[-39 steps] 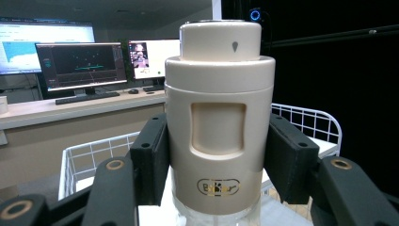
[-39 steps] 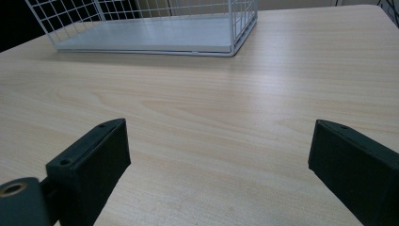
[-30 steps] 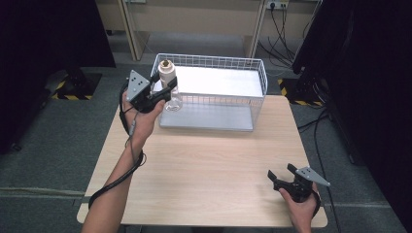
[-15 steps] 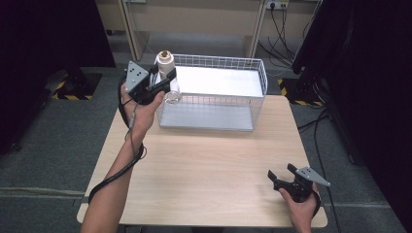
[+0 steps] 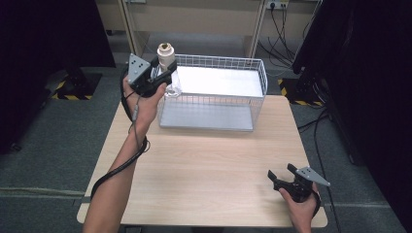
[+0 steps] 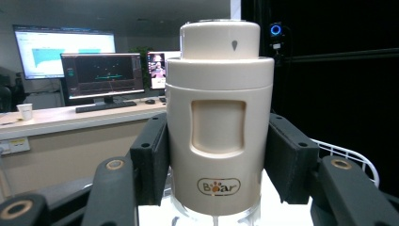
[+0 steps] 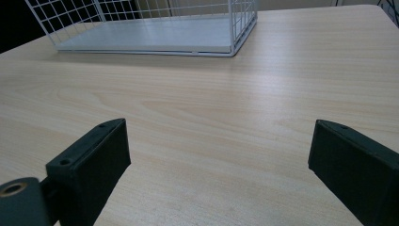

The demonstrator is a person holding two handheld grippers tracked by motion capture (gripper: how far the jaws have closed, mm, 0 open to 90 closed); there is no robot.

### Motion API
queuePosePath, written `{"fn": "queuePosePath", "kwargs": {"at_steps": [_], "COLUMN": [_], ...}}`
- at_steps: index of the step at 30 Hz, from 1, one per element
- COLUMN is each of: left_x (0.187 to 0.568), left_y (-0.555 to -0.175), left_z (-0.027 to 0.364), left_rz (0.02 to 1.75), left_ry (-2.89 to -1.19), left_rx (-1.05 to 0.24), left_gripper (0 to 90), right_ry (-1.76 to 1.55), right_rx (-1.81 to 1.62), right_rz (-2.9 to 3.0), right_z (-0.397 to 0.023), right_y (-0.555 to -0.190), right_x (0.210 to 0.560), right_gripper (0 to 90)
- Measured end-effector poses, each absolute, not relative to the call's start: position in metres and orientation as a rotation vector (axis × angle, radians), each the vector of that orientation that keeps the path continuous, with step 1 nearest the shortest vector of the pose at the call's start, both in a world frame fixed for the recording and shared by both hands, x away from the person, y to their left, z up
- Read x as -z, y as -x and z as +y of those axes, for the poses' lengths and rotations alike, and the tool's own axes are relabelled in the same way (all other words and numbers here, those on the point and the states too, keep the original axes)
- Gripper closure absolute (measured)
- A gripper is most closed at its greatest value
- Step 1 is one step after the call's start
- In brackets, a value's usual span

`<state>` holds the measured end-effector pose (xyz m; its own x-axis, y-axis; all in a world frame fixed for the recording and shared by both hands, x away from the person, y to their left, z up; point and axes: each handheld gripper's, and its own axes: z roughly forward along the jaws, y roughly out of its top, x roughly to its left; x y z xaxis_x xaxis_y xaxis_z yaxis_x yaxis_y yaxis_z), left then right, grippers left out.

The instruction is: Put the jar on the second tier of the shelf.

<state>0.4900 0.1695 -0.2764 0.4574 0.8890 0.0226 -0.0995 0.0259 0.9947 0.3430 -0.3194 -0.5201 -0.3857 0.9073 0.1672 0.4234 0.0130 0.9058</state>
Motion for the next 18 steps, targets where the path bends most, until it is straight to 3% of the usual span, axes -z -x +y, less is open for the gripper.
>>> {"fn": "queuePosePath", "kwargs": {"at_steps": [18], "left_x": [0.276], "left_y": [-0.521], "left_z": [0.163], "left_rz": [0.860], "left_ry": [-1.314], "left_rx": [-0.941], "left_gripper": [45.7], "right_ry": [-1.362], "right_rx": [-1.359], "right_rz": [1.824], "right_z": [-0.320], "right_y": [-0.343], "right_x": [0.520], "right_gripper": [6.1]}}
